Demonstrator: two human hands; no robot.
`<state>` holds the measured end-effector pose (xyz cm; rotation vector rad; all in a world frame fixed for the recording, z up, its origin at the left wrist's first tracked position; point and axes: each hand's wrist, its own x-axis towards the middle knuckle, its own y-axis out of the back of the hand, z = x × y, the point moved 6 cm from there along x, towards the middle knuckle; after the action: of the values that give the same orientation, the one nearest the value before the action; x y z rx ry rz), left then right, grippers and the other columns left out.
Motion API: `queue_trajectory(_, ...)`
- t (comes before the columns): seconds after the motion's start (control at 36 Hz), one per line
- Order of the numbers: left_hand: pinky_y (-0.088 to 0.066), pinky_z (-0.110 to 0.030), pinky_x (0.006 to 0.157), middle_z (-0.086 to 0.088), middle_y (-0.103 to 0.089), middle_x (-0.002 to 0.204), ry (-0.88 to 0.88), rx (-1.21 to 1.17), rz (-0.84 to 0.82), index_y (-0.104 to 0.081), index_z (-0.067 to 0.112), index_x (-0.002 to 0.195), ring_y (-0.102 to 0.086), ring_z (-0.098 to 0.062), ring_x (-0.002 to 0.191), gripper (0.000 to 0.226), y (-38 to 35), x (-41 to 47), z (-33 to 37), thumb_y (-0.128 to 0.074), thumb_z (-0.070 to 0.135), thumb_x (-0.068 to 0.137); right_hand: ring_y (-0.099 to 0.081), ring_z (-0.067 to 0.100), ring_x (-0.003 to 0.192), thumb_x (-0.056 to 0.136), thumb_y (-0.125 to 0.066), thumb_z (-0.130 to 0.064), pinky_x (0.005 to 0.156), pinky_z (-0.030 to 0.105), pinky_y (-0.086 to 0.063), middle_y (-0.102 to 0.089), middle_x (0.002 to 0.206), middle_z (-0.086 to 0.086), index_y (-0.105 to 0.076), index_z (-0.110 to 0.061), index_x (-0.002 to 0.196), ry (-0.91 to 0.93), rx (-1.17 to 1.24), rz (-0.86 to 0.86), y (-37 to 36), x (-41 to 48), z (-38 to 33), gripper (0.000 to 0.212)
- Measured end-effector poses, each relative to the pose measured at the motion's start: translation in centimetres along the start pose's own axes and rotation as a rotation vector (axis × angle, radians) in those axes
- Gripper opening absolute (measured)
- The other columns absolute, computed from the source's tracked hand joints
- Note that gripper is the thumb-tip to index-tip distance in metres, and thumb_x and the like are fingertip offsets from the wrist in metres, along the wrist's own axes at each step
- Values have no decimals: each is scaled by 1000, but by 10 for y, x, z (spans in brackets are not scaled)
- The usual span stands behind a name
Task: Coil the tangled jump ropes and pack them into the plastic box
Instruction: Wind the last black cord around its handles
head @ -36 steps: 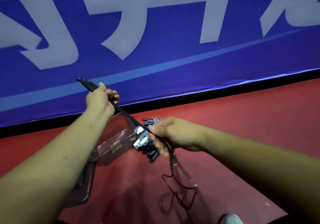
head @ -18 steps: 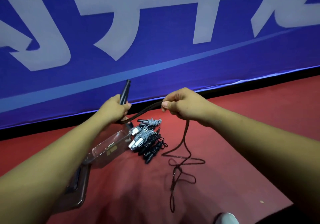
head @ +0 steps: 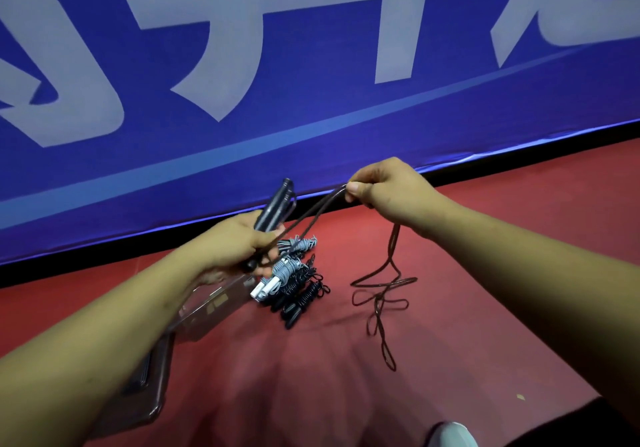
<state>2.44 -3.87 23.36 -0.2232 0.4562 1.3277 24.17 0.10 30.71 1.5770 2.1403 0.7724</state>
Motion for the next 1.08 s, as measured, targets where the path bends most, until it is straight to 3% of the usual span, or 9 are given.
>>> queue_trajectory(0.11, -23, -30, 50, -5, -43, 58, -4, 20, -29, -46, 11, 96, -39, -17, 39, 9, -10, 2, -4, -51, 9, 101, -38, 16, 56, 97, -57, -22, 55, 27, -32, -46, 65, 6, -72, -11, 81, -6, -15, 32, 5, 1, 7, 24)
queue_trajectory(0.19, -38, -21, 37, -6, -43, 58, -80, -243, 297, -42, 12, 92, -52, -21, 45, 13, 8, 8, 5, -50, 7, 102, -33, 14, 47, 94, -58, -17, 47, 24, -27, -40, 56, 4, -72, -11, 77, -82, 109, 17, 10, 3, 14, 23)
queue_trajectory(0.31, -52, -29, 58, 4, -47, 44, -157, -672, 533, -41, 14, 87, -74, -23, 71, 20, 52, 17, 10, -39, 15, 107, -27, 14, 45, 95, -53, -5, 45, 22, -21, -31, 53, 0, -69, -5, 94, -185, 298, -439, -23, -13, 22, 15)
queue_trajectory(0.39, -52, -38, 67, -2, -52, 66, -155, -965, 571, -47, 9, 94, -73, -20, 58, 17, 61, 20, 9, -38, 15, 107, -30, 14, 41, 98, -46, -1, 46, 24, -26, -35, 47, -3, -61, -7, 92, -215, 244, -697, -59, -33, 19, 18)
queue_trajectory(0.56, -53, -36, 63, -2, -47, 66, -225, -1191, 578, -45, 9, 89, -73, -20, 61, 24, 67, 22, 15, -37, 21, 108, -40, 15, 45, 93, -45, 2, 49, 28, -34, -53, 58, 5, -58, -3, 83, -165, 219, -750, -90, -40, 2, 17)
queue_trajectory(0.69, -54, -42, 76, -5, -59, 66, -306, -1168, 550, -45, 12, 75, -75, -28, 87, 42, 64, 11, 29, -32, 34, 108, -32, 14, 44, 103, -38, -45, 44, 25, -29, -41, 50, -4, -57, -13, 98, -29, 229, -658, -96, -39, -17, 38)
queue_trajectory(0.81, -60, -34, 62, -18, -61, 89, -355, -1327, 561, -44, 8, 88, -71, -26, 66, 28, 66, 12, 35, -41, 29, 107, -37, 13, 42, 106, -39, -27, 46, 24, -34, -45, 50, -2, -59, -11, 91, -14, 329, -618, -95, -37, -24, 30)
queue_trajectory(0.97, -27, -13, 36, 7, -33, 44, -178, -1015, 567, -41, 17, 75, -33, -5, 32, 31, 63, 26, 20, -44, 20, 106, -36, 9, 42, 100, -46, -15, 44, 23, -31, -47, 48, -7, -66, -10, 79, -29, 247, -616, -98, -39, -32, 29)
queue_trajectory(1.08, -36, -18, 40, -1, -39, 53, -103, -378, 687, -39, 19, 84, -39, -10, 31, 23, 62, 29, 11, -50, 11, 102, -36, 11, 44, 98, -56, -31, 47, 22, -31, -44, 47, -6, -70, -12, 76, 115, 132, -469, -78, -30, -53, 33)
